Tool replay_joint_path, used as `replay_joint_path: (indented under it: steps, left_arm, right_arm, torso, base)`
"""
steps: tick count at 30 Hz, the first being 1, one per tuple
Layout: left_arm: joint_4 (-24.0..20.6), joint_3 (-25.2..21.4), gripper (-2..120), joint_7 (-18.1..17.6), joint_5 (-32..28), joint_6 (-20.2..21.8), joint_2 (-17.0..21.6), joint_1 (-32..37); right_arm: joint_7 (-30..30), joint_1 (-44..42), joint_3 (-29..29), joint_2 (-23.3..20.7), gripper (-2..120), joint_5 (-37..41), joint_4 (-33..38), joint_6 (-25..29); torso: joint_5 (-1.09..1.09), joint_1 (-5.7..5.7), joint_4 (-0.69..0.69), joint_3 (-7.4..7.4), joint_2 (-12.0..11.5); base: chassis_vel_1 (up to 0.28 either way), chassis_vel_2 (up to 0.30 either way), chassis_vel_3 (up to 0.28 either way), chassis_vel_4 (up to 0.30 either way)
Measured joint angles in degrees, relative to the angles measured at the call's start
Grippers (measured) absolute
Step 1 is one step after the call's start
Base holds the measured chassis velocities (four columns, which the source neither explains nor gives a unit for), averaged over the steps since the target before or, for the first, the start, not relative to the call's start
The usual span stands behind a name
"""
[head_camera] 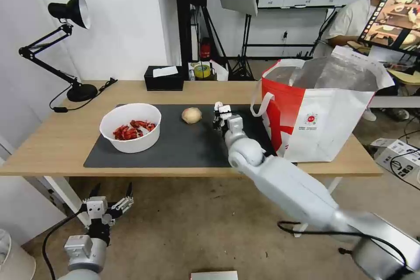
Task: Pick up the trash from the table and place it into the takeout bag.
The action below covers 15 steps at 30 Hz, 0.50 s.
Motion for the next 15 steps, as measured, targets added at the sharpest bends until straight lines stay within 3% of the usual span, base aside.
replay_joint_path:
  steps: [3,6,8,11,15]
  left_arm:
    - [-0.2,0.2,100,0.0,0.3,0.0,-0.2,0.1]
    - [-0.3,0.7,100,-0.1,0.7,0.0,-0.6,0.2]
    - [-0.4,0.8,100,-0.1,0.8,0.0,-0.6,0.2]
    - [-0.6,0.9,100,-0.1,0.8,0.0,-0.6,0.3]
    - [-0.7,1.1,100,-0.2,0.9,0.0,-0.5,0.2]
  right_arm:
    - [-0.8,-2.5,1.9,-2.0,0,-3.1,4.2,0.8]
    - [-6.4,-5.3,6.1,-5.6,0,-14.4,7.5,5.2]
    - [-7.6,-5.8,7.9,-7.1,0,-17.2,8.8,6.2]
    - [-7.9,-6.0,10.3,-8.8,0,-19.8,10.7,7.0]
    - [-4.0,-5.7,14.9,-10.4,0,-21.0,13.2,7.1]
  torso:
    - [0.01,0.00,-0.01,0.00,0.0]
    - [0.00,0.00,-0.01,0.00,0.0]
    - [0.01,0.00,-0.01,0.00,0.0]
    - [0.00,0.00,-0.01,0.00,0.0]
    - [0.00,0.00,0.00,0.00,0.0]
  base:
    - [0.000,0.000,0.000,0.000]
    - [0.000,0.000,0.000,0.000]
    - [0.000,0.000,0.000,0.000]
    - [0.000,0.000,0.000,0.000]
    - [0.000,0.000,0.000,0.000]
